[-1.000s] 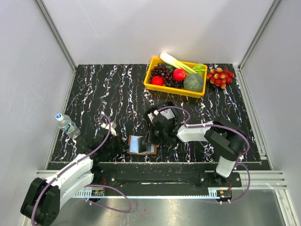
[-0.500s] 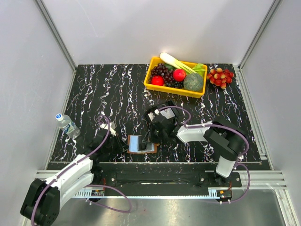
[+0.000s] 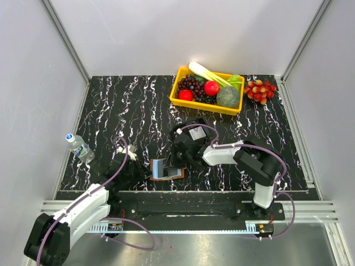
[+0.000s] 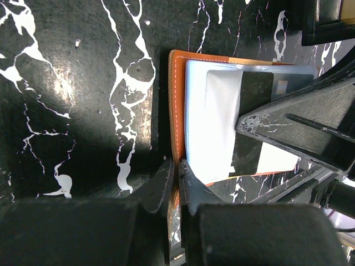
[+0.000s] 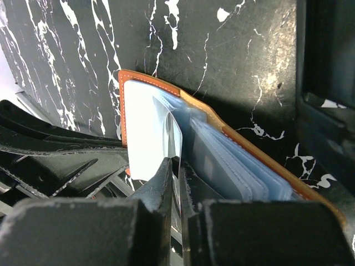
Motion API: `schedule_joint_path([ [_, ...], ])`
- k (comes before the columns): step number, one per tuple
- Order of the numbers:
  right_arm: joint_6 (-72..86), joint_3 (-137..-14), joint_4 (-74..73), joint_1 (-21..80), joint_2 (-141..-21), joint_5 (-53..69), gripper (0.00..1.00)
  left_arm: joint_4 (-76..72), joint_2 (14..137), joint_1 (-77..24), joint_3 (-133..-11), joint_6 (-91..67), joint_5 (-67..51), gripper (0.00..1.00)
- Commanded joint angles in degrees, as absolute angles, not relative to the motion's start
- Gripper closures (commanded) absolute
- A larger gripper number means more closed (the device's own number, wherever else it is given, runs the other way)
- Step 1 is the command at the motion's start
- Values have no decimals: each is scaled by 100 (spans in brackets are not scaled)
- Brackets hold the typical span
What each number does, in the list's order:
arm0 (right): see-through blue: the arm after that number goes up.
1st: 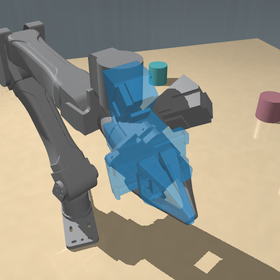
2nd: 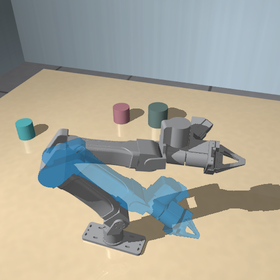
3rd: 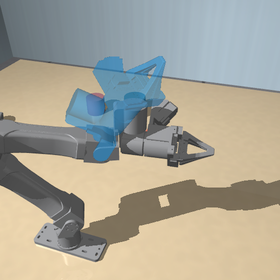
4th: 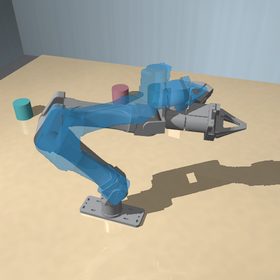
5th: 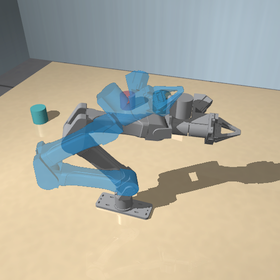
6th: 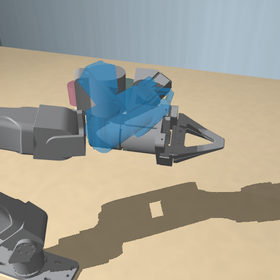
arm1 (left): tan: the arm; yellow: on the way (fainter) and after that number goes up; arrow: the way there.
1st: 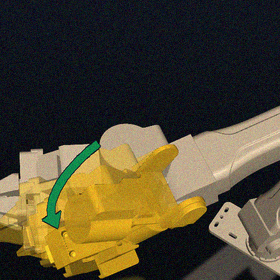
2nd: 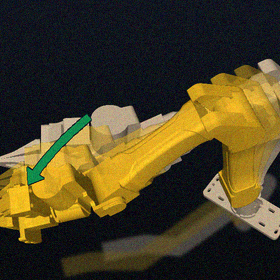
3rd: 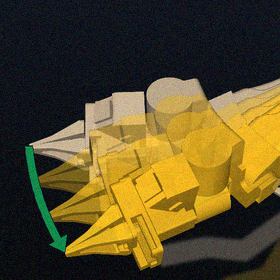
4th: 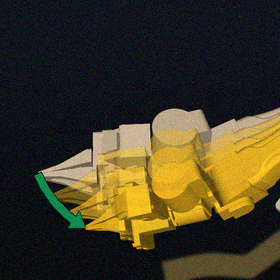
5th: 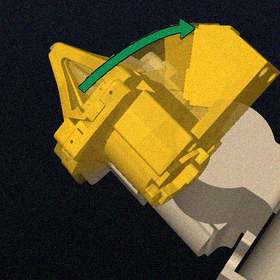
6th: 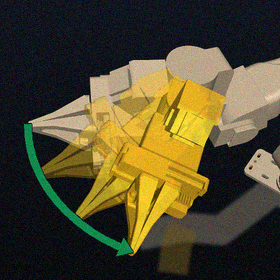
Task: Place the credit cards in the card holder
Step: Insert the credit card into the card holder.
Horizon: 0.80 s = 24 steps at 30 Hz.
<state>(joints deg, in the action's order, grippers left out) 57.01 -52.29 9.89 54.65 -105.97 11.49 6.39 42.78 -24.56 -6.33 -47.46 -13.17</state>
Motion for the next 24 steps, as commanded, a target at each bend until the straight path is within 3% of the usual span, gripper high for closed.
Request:
schedule_joint_path([
  [1,5449,-5362,44,5651,-10776,941,88,659,4298,-2452,-483,-4781,-1125,100],
  [6,5371,-5273,-473,5634,-10284,379,71,782,4184,-2452,-501,-4772,-1028,100],
  [9,5248,-5309,-729,5616,-10047,141,67,774,4201,-2452,-501,-4755,-1046,100],
  [14,5185,-5282,-782,5581,-9896,97,67,738,4219,-2452,-518,-4746,-1072,100],
  [17,5142,-5326,-712,5581,-9984,228,72,712,4210,-2452,-510,-4737,-1099,100],
  [24,5185,-5467,-256,5581,-10380,668,68,677,4219,-2443,-501,-4720,-1160,100],
])
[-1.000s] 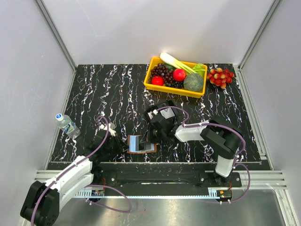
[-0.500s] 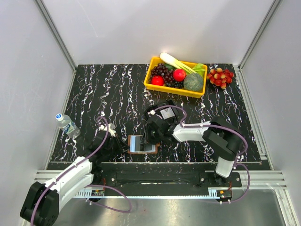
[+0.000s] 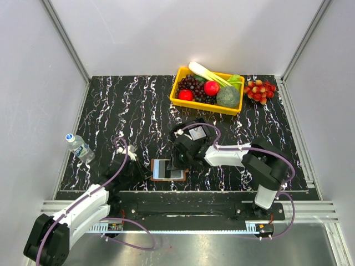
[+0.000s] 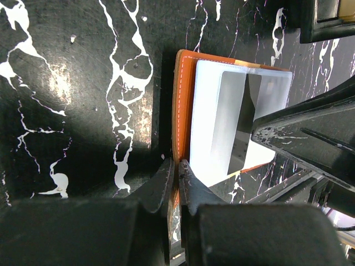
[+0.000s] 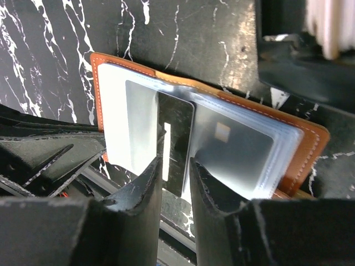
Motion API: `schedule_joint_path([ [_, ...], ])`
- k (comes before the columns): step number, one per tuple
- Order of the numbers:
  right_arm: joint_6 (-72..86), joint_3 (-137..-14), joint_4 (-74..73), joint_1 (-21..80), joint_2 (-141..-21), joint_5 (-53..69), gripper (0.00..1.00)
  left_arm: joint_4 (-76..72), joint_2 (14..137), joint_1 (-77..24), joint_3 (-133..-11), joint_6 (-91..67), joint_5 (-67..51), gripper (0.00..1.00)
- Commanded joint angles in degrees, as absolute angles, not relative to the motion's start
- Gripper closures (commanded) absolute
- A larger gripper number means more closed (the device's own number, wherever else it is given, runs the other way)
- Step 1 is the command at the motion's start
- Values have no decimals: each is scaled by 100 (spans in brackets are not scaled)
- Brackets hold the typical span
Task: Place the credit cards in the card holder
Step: Insert the credit card into the card holder.
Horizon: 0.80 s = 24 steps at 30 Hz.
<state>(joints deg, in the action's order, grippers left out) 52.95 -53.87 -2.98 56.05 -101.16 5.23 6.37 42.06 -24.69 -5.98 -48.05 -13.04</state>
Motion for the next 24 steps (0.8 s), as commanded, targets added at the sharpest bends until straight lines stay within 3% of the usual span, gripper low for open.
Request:
schedule_joint_path([
  [1,5229,-5475,-220,5581,-10432,694,68,668,4219,-2452,-510,-4720,-1160,100],
  [18,5027,-5898,438,5616,-10855,1590,67,545,4289,-2452,-501,-4667,-1213,100],
  [24,5054,-5792,457,5616,-10732,1381,67,563,4272,-2452,-510,-4658,-1213,100],
])
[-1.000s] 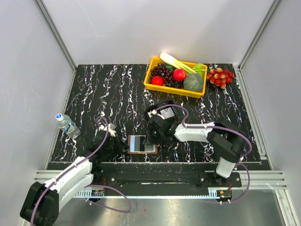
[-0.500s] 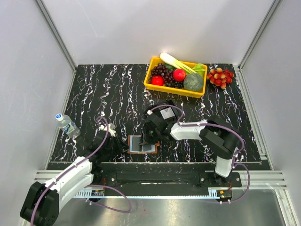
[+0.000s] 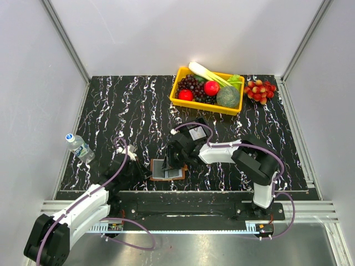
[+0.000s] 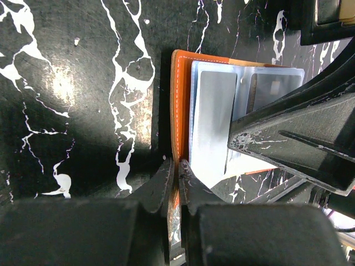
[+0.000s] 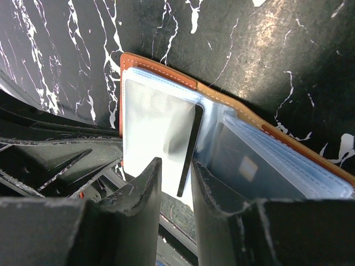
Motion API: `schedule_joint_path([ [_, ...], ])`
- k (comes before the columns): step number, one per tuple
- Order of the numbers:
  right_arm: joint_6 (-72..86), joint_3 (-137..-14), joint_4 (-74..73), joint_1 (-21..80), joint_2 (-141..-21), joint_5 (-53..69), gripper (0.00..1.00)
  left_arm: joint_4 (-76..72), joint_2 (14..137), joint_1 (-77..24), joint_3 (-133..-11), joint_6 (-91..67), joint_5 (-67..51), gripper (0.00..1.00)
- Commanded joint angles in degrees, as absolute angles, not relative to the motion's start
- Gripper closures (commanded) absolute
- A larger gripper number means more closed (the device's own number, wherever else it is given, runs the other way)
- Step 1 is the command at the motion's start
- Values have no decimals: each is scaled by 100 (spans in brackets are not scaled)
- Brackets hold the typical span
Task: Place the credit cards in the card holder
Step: Insert the credit card into the card holder, then close the card holder at the center of the board.
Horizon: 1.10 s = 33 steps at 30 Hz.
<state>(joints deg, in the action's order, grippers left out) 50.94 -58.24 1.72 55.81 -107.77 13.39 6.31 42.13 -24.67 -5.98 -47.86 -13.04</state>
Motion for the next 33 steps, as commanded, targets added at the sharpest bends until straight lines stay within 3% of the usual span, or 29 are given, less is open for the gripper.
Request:
schedule_joint_path([
  [1,5036,-5722,422,5616,-10627,1275,66,580,4245,-2452,-527,-4667,-1213,100],
  [13,4439,-5134,-1282,5599,-8641,-430,60,1528,3876,-2452,-1343,-4184,-1265,100],
  [23,3928,-4755,-1573,5599,-8745,-430,59,2065,4588,-2452,-2495,-3762,-1696,100],
  [29,3877,-4527,-1337,5599,-8763,-510,58,2355,5026,-2461,-2988,-3349,-1872,94],
  [33,3376,-4333,-950,5599,-8614,-676,57,2382,5352,-2470,-3146,-3164,-1977,81],
])
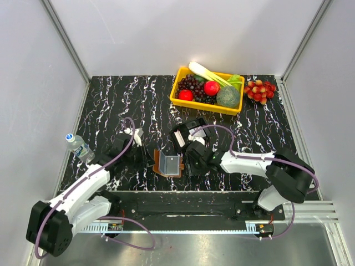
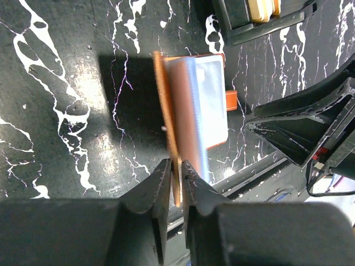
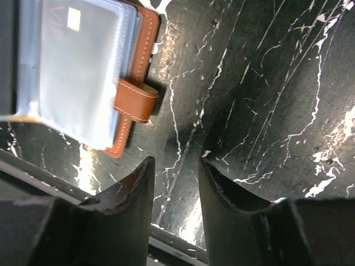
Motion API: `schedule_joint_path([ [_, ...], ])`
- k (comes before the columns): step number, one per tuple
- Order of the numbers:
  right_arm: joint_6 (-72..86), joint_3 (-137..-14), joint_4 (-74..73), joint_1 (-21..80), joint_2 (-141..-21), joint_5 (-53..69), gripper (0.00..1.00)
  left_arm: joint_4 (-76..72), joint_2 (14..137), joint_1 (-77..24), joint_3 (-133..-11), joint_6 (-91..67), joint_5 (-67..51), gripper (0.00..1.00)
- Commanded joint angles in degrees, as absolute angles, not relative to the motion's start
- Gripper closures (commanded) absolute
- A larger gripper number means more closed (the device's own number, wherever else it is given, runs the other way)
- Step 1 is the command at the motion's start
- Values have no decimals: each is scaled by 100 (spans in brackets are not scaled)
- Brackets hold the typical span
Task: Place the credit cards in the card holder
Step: Close the card holder at the center of the board.
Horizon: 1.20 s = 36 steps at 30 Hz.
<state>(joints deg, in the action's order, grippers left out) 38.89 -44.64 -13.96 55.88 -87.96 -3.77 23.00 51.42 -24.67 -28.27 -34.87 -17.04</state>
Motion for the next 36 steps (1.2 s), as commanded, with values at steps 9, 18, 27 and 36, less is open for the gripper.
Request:
schedule_joint_path([
  [9,3164,-4412,-555,5590,-9210,-572,57,2347,5818,-2856,-3638,-2892,-2136,57],
  [18,3120,-4544,-159,5590,-9642,-79,57,1444,6450,-3453,-3700,-3163,-2548,52],
  [27,3568,-4070,-817,5590,-8817,-1080,59,501,7128,-3753,-3331,-3656,-2304,58],
  [36,2244,-3578,348,5572,-8429,-618,57,861,6127,-3744,-3032,-3727,-1249,55],
])
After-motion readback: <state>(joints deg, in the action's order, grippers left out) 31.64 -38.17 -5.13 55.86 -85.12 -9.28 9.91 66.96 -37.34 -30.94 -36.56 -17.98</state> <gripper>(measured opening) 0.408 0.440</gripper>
